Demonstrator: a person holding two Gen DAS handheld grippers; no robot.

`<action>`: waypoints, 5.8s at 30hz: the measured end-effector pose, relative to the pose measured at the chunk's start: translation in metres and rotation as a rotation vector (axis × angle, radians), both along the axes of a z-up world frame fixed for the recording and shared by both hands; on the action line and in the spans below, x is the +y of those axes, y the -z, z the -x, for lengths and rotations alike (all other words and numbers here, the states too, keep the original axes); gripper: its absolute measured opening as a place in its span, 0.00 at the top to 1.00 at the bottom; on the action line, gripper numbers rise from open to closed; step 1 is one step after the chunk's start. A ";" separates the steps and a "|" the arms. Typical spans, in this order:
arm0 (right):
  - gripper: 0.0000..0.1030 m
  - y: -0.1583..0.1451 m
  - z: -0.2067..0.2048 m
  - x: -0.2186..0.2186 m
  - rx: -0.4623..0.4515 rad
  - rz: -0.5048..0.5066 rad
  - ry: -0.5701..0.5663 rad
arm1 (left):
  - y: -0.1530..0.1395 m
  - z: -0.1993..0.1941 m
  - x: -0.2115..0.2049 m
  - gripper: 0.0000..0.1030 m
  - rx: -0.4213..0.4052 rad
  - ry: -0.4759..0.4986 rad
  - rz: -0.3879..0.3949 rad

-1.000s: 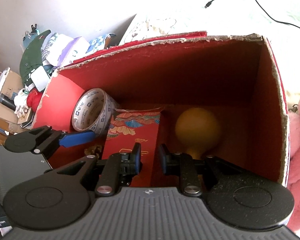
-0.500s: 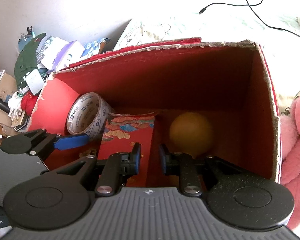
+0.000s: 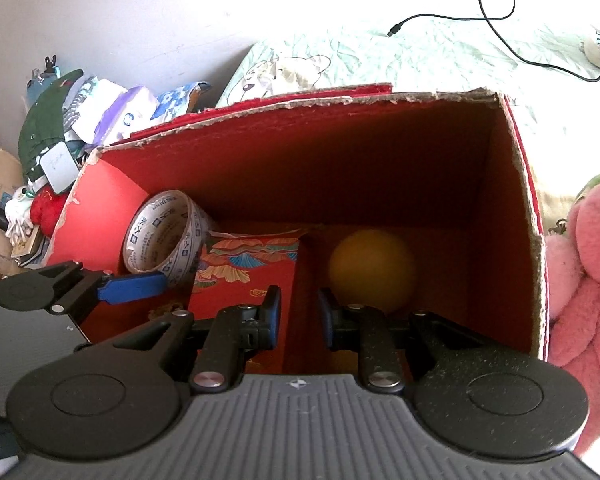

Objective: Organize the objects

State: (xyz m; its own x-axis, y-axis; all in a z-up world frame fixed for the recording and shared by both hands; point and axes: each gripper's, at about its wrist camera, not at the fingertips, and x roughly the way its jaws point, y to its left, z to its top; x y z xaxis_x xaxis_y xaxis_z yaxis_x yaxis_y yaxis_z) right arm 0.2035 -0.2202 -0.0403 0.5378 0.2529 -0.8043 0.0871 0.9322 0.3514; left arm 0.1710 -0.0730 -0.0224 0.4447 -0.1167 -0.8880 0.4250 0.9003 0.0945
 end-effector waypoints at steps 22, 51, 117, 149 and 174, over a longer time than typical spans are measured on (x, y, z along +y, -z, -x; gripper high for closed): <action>0.77 -0.001 0.000 0.001 -0.004 0.004 -0.005 | 0.001 -0.006 -0.002 0.14 0.000 0.000 -0.005; 0.76 -0.013 0.020 0.002 -0.114 0.097 0.075 | 0.002 -0.006 -0.002 0.15 -0.017 0.007 -0.011; 0.81 -0.040 0.182 0.039 -0.495 -0.055 -0.028 | -0.067 0.145 0.085 0.17 -0.232 -0.054 0.292; 0.69 0.030 0.119 0.093 -0.045 -0.388 -0.214 | 0.027 0.150 0.149 0.38 0.103 -0.263 0.269; 0.63 0.055 0.095 0.111 0.110 -0.392 -0.239 | 0.031 0.147 0.145 0.47 0.153 -0.221 0.297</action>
